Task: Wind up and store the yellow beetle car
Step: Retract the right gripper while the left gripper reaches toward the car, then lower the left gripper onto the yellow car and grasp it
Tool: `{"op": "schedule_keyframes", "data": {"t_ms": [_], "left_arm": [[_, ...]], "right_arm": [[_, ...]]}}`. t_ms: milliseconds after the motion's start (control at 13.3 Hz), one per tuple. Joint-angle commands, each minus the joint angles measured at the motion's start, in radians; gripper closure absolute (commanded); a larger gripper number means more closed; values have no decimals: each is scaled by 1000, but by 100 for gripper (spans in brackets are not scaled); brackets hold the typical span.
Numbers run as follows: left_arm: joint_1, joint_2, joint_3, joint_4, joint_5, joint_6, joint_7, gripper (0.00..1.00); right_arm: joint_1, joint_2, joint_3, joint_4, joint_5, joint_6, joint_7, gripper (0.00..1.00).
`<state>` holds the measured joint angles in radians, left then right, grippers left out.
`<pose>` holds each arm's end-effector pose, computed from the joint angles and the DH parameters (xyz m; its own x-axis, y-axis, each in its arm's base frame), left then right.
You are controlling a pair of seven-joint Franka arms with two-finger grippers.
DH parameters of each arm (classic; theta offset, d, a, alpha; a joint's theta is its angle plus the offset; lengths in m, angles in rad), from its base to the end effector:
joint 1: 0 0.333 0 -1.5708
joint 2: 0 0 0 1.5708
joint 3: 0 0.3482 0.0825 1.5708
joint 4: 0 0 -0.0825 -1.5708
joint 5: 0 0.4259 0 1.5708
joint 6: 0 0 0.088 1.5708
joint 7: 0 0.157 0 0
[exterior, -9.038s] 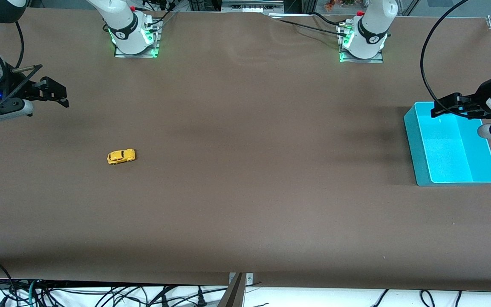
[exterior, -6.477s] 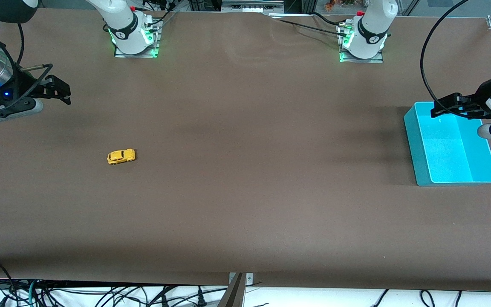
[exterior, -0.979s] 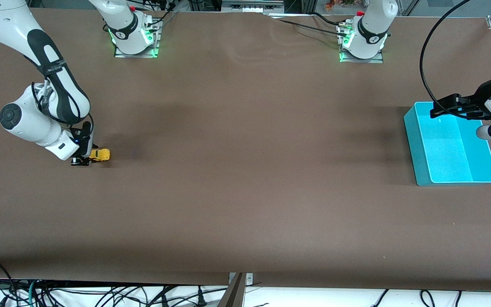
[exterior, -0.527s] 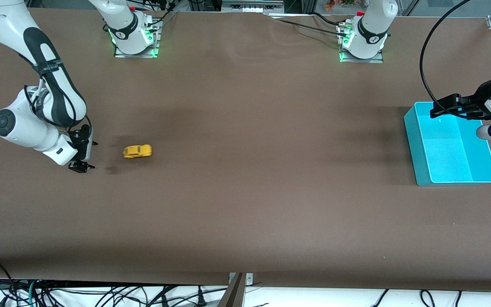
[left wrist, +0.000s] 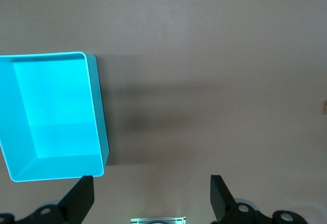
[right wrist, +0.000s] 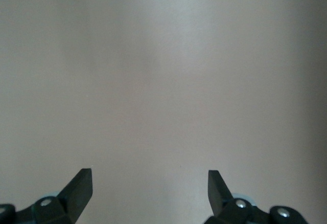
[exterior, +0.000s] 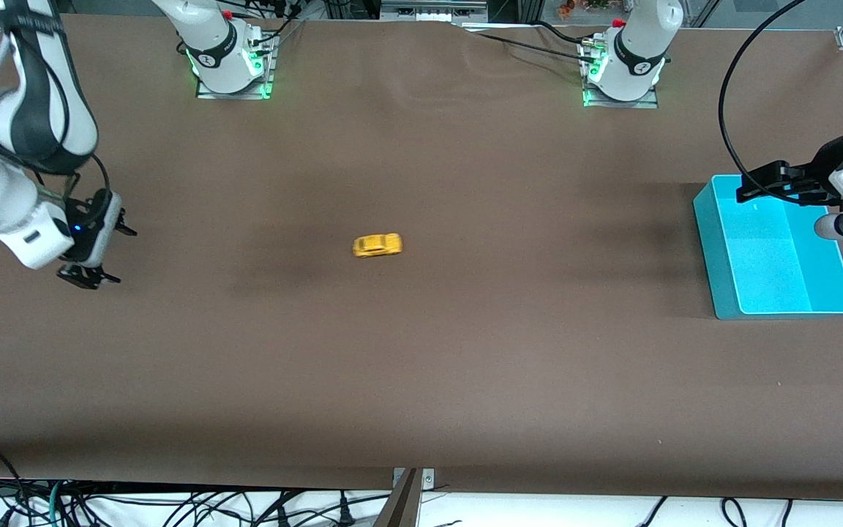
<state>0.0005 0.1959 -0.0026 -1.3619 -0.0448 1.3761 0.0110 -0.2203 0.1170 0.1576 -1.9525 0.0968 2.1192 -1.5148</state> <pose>0.6317 -0.0088 0.5764 0.9834 -0.0218 -0.1800 -0.0135 -0.9988 0.0473 0.6311 -0.0327 0.3869 0.1647 0.9807 0.1057 0.9846 -0.1699 0.0422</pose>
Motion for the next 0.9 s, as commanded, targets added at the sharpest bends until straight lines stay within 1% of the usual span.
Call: {"op": "schedule_keyframes", "data": {"t_ms": [0,226,452,527,678,828], "left_arm": [[1,-6,0,-3,-20,-5,-5,0],[-16,-1,-5,-8,-20,-41,-5,0],[-59,2,-10,-28,-20,-81,-2,0],[-62,0,-19,-51,-18,-86,16,0],[-65,-4,-63,-89,-10,-86,128,0],[-68,-3,-71,-132,-20,-66,286,0]], "right_arm": [[-5,-85,5,12,-2,-105,150,0],[-4,-148,5,46,-2,-221,483,0],[12,-174,10,73,-3,-283,842,0],[21,-180,10,78,-9,-291,957,0],[42,-197,11,81,-52,-314,1126,0],[51,-203,11,83,-58,-329,1202,0]]}}
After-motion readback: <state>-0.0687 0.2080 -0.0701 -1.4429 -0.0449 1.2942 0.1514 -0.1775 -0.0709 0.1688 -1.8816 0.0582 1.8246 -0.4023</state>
